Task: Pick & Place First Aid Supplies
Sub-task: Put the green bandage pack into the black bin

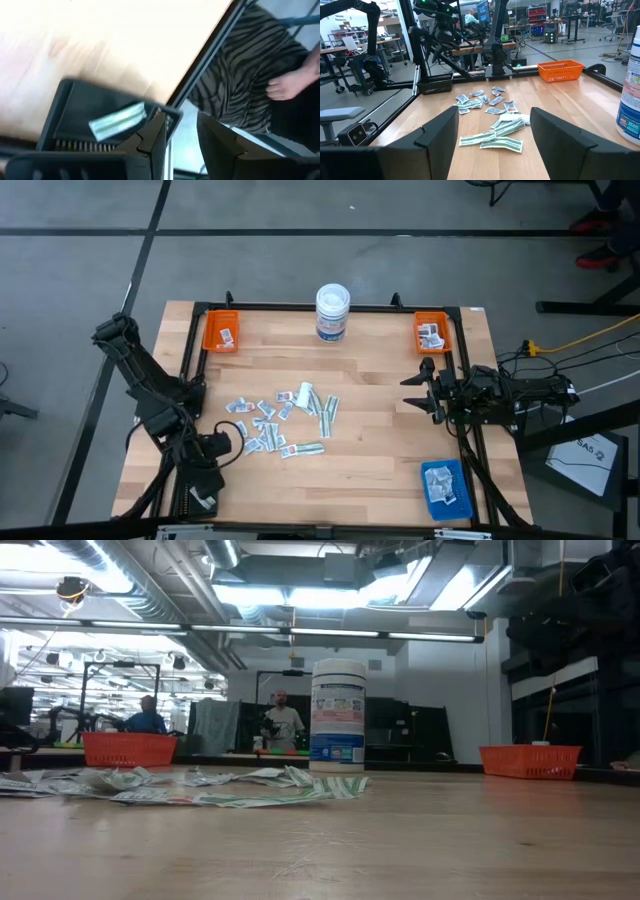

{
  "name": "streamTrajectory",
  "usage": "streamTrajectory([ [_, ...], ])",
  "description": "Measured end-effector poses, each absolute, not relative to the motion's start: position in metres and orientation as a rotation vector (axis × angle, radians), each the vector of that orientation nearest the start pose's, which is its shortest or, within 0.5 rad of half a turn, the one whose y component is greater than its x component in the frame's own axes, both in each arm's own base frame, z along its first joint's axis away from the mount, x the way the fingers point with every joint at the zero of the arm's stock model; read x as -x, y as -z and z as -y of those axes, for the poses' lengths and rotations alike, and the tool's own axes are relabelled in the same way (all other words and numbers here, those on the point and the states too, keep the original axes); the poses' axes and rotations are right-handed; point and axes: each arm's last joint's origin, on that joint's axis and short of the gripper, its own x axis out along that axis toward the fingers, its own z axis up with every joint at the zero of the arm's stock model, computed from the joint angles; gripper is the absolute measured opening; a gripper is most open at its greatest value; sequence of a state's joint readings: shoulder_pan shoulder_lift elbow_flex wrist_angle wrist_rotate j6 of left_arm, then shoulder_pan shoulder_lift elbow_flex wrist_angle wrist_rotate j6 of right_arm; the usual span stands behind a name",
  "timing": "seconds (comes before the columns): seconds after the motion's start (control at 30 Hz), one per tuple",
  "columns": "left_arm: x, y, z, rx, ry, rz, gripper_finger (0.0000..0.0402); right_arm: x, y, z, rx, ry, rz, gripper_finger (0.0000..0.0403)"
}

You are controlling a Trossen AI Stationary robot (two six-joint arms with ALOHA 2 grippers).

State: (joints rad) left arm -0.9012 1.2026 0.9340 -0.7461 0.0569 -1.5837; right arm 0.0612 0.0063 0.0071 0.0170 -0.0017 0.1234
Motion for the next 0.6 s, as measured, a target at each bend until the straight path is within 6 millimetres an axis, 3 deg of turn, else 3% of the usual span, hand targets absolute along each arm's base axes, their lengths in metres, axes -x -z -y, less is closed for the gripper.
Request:
streamTrajectory([
  [0.6,-0.18,-0.268,0.154,0.645,-0.084,-0.888,0.0104,-0.097,-0.167,-0.006,-0.124,-0.064,0.014,0.0245],
])
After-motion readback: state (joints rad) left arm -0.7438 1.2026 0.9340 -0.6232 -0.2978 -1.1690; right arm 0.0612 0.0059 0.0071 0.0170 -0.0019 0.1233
